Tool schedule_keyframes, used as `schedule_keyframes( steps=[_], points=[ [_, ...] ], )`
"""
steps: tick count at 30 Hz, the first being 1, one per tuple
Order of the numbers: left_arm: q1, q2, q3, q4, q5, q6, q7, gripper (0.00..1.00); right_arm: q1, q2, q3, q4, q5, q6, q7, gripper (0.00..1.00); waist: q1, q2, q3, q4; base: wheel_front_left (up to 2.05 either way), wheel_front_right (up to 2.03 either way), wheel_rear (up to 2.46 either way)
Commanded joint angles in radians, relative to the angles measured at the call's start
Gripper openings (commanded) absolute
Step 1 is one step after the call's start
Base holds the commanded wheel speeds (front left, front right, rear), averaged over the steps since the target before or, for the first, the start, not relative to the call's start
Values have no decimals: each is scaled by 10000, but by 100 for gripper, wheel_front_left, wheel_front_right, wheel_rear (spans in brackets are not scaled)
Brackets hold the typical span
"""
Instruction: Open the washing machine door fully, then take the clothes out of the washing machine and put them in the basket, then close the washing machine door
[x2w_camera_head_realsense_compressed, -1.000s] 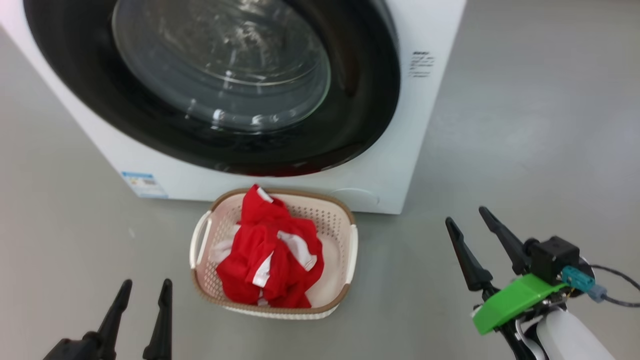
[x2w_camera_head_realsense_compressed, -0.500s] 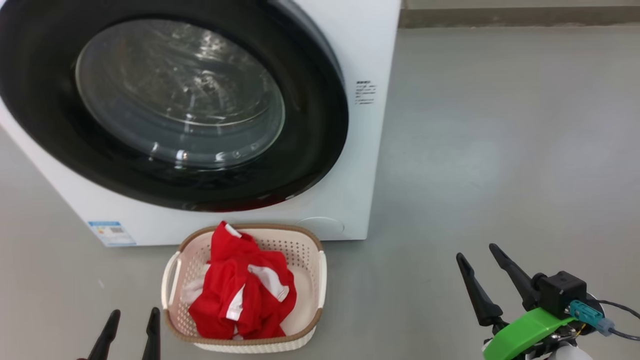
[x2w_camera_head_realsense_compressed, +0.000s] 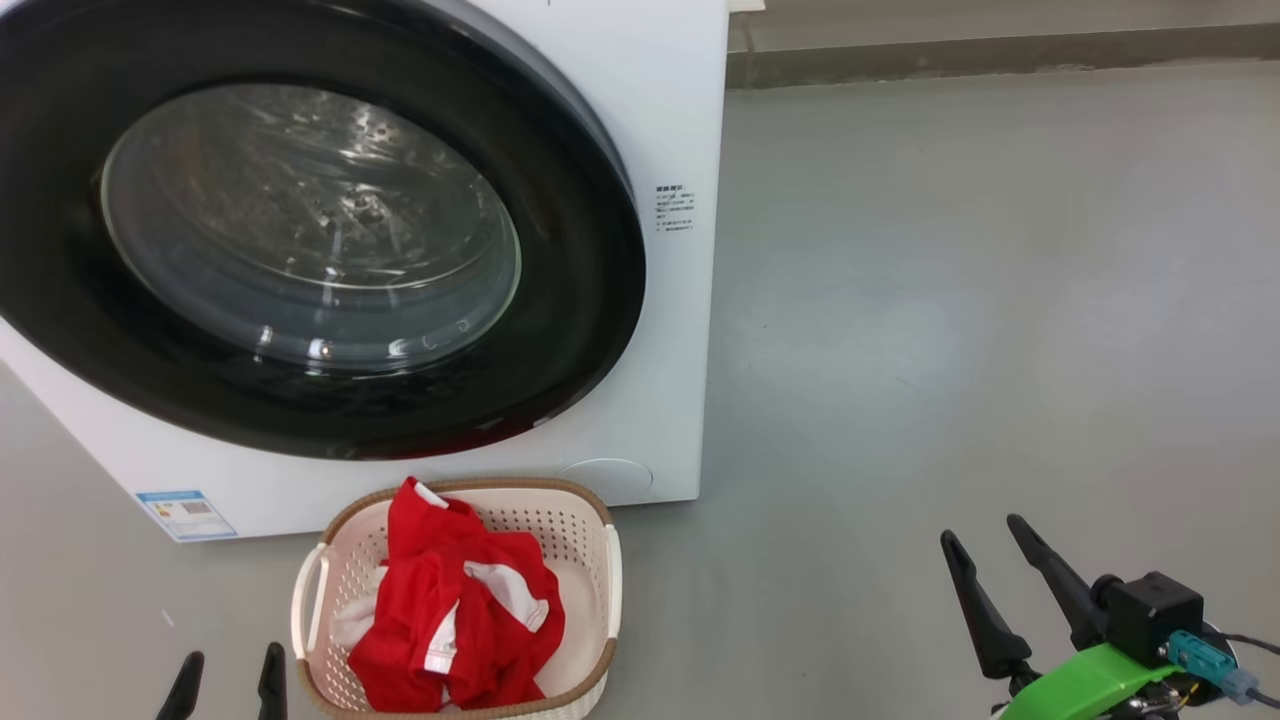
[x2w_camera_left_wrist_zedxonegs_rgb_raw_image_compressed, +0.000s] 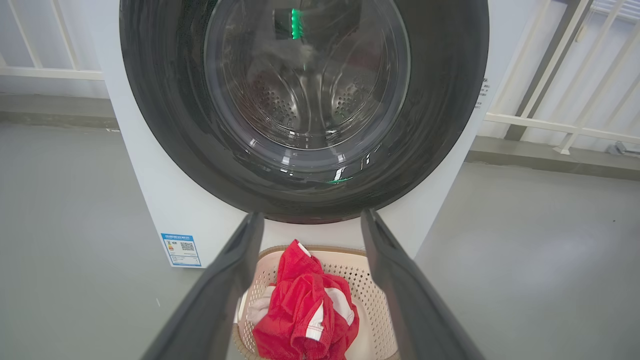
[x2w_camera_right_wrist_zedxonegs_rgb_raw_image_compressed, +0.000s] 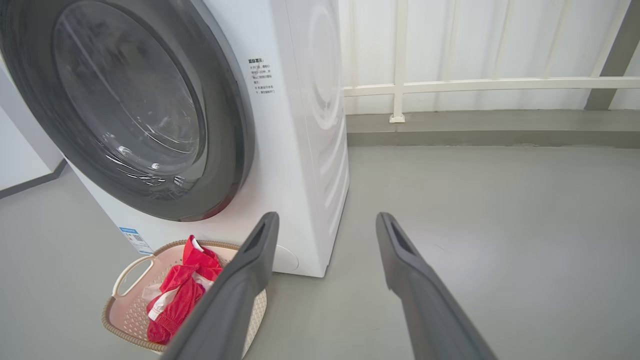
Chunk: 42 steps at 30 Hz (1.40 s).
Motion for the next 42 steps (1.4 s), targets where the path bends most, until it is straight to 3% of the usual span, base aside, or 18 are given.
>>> schedule_keyframes(
  steps=[1,42],
  points=[
    [-147,77,386,-269,121,-54,-122,100,3,-174,172,-271,22,-36,-38,100,0,-1,-37,-37,0,0,0],
    [-3,5,509,-406,4,-54,-122,100,646,-203,-352,-634,-60,-36,-38,100,0,-1,-153,-332,0,0,0]
  ],
)
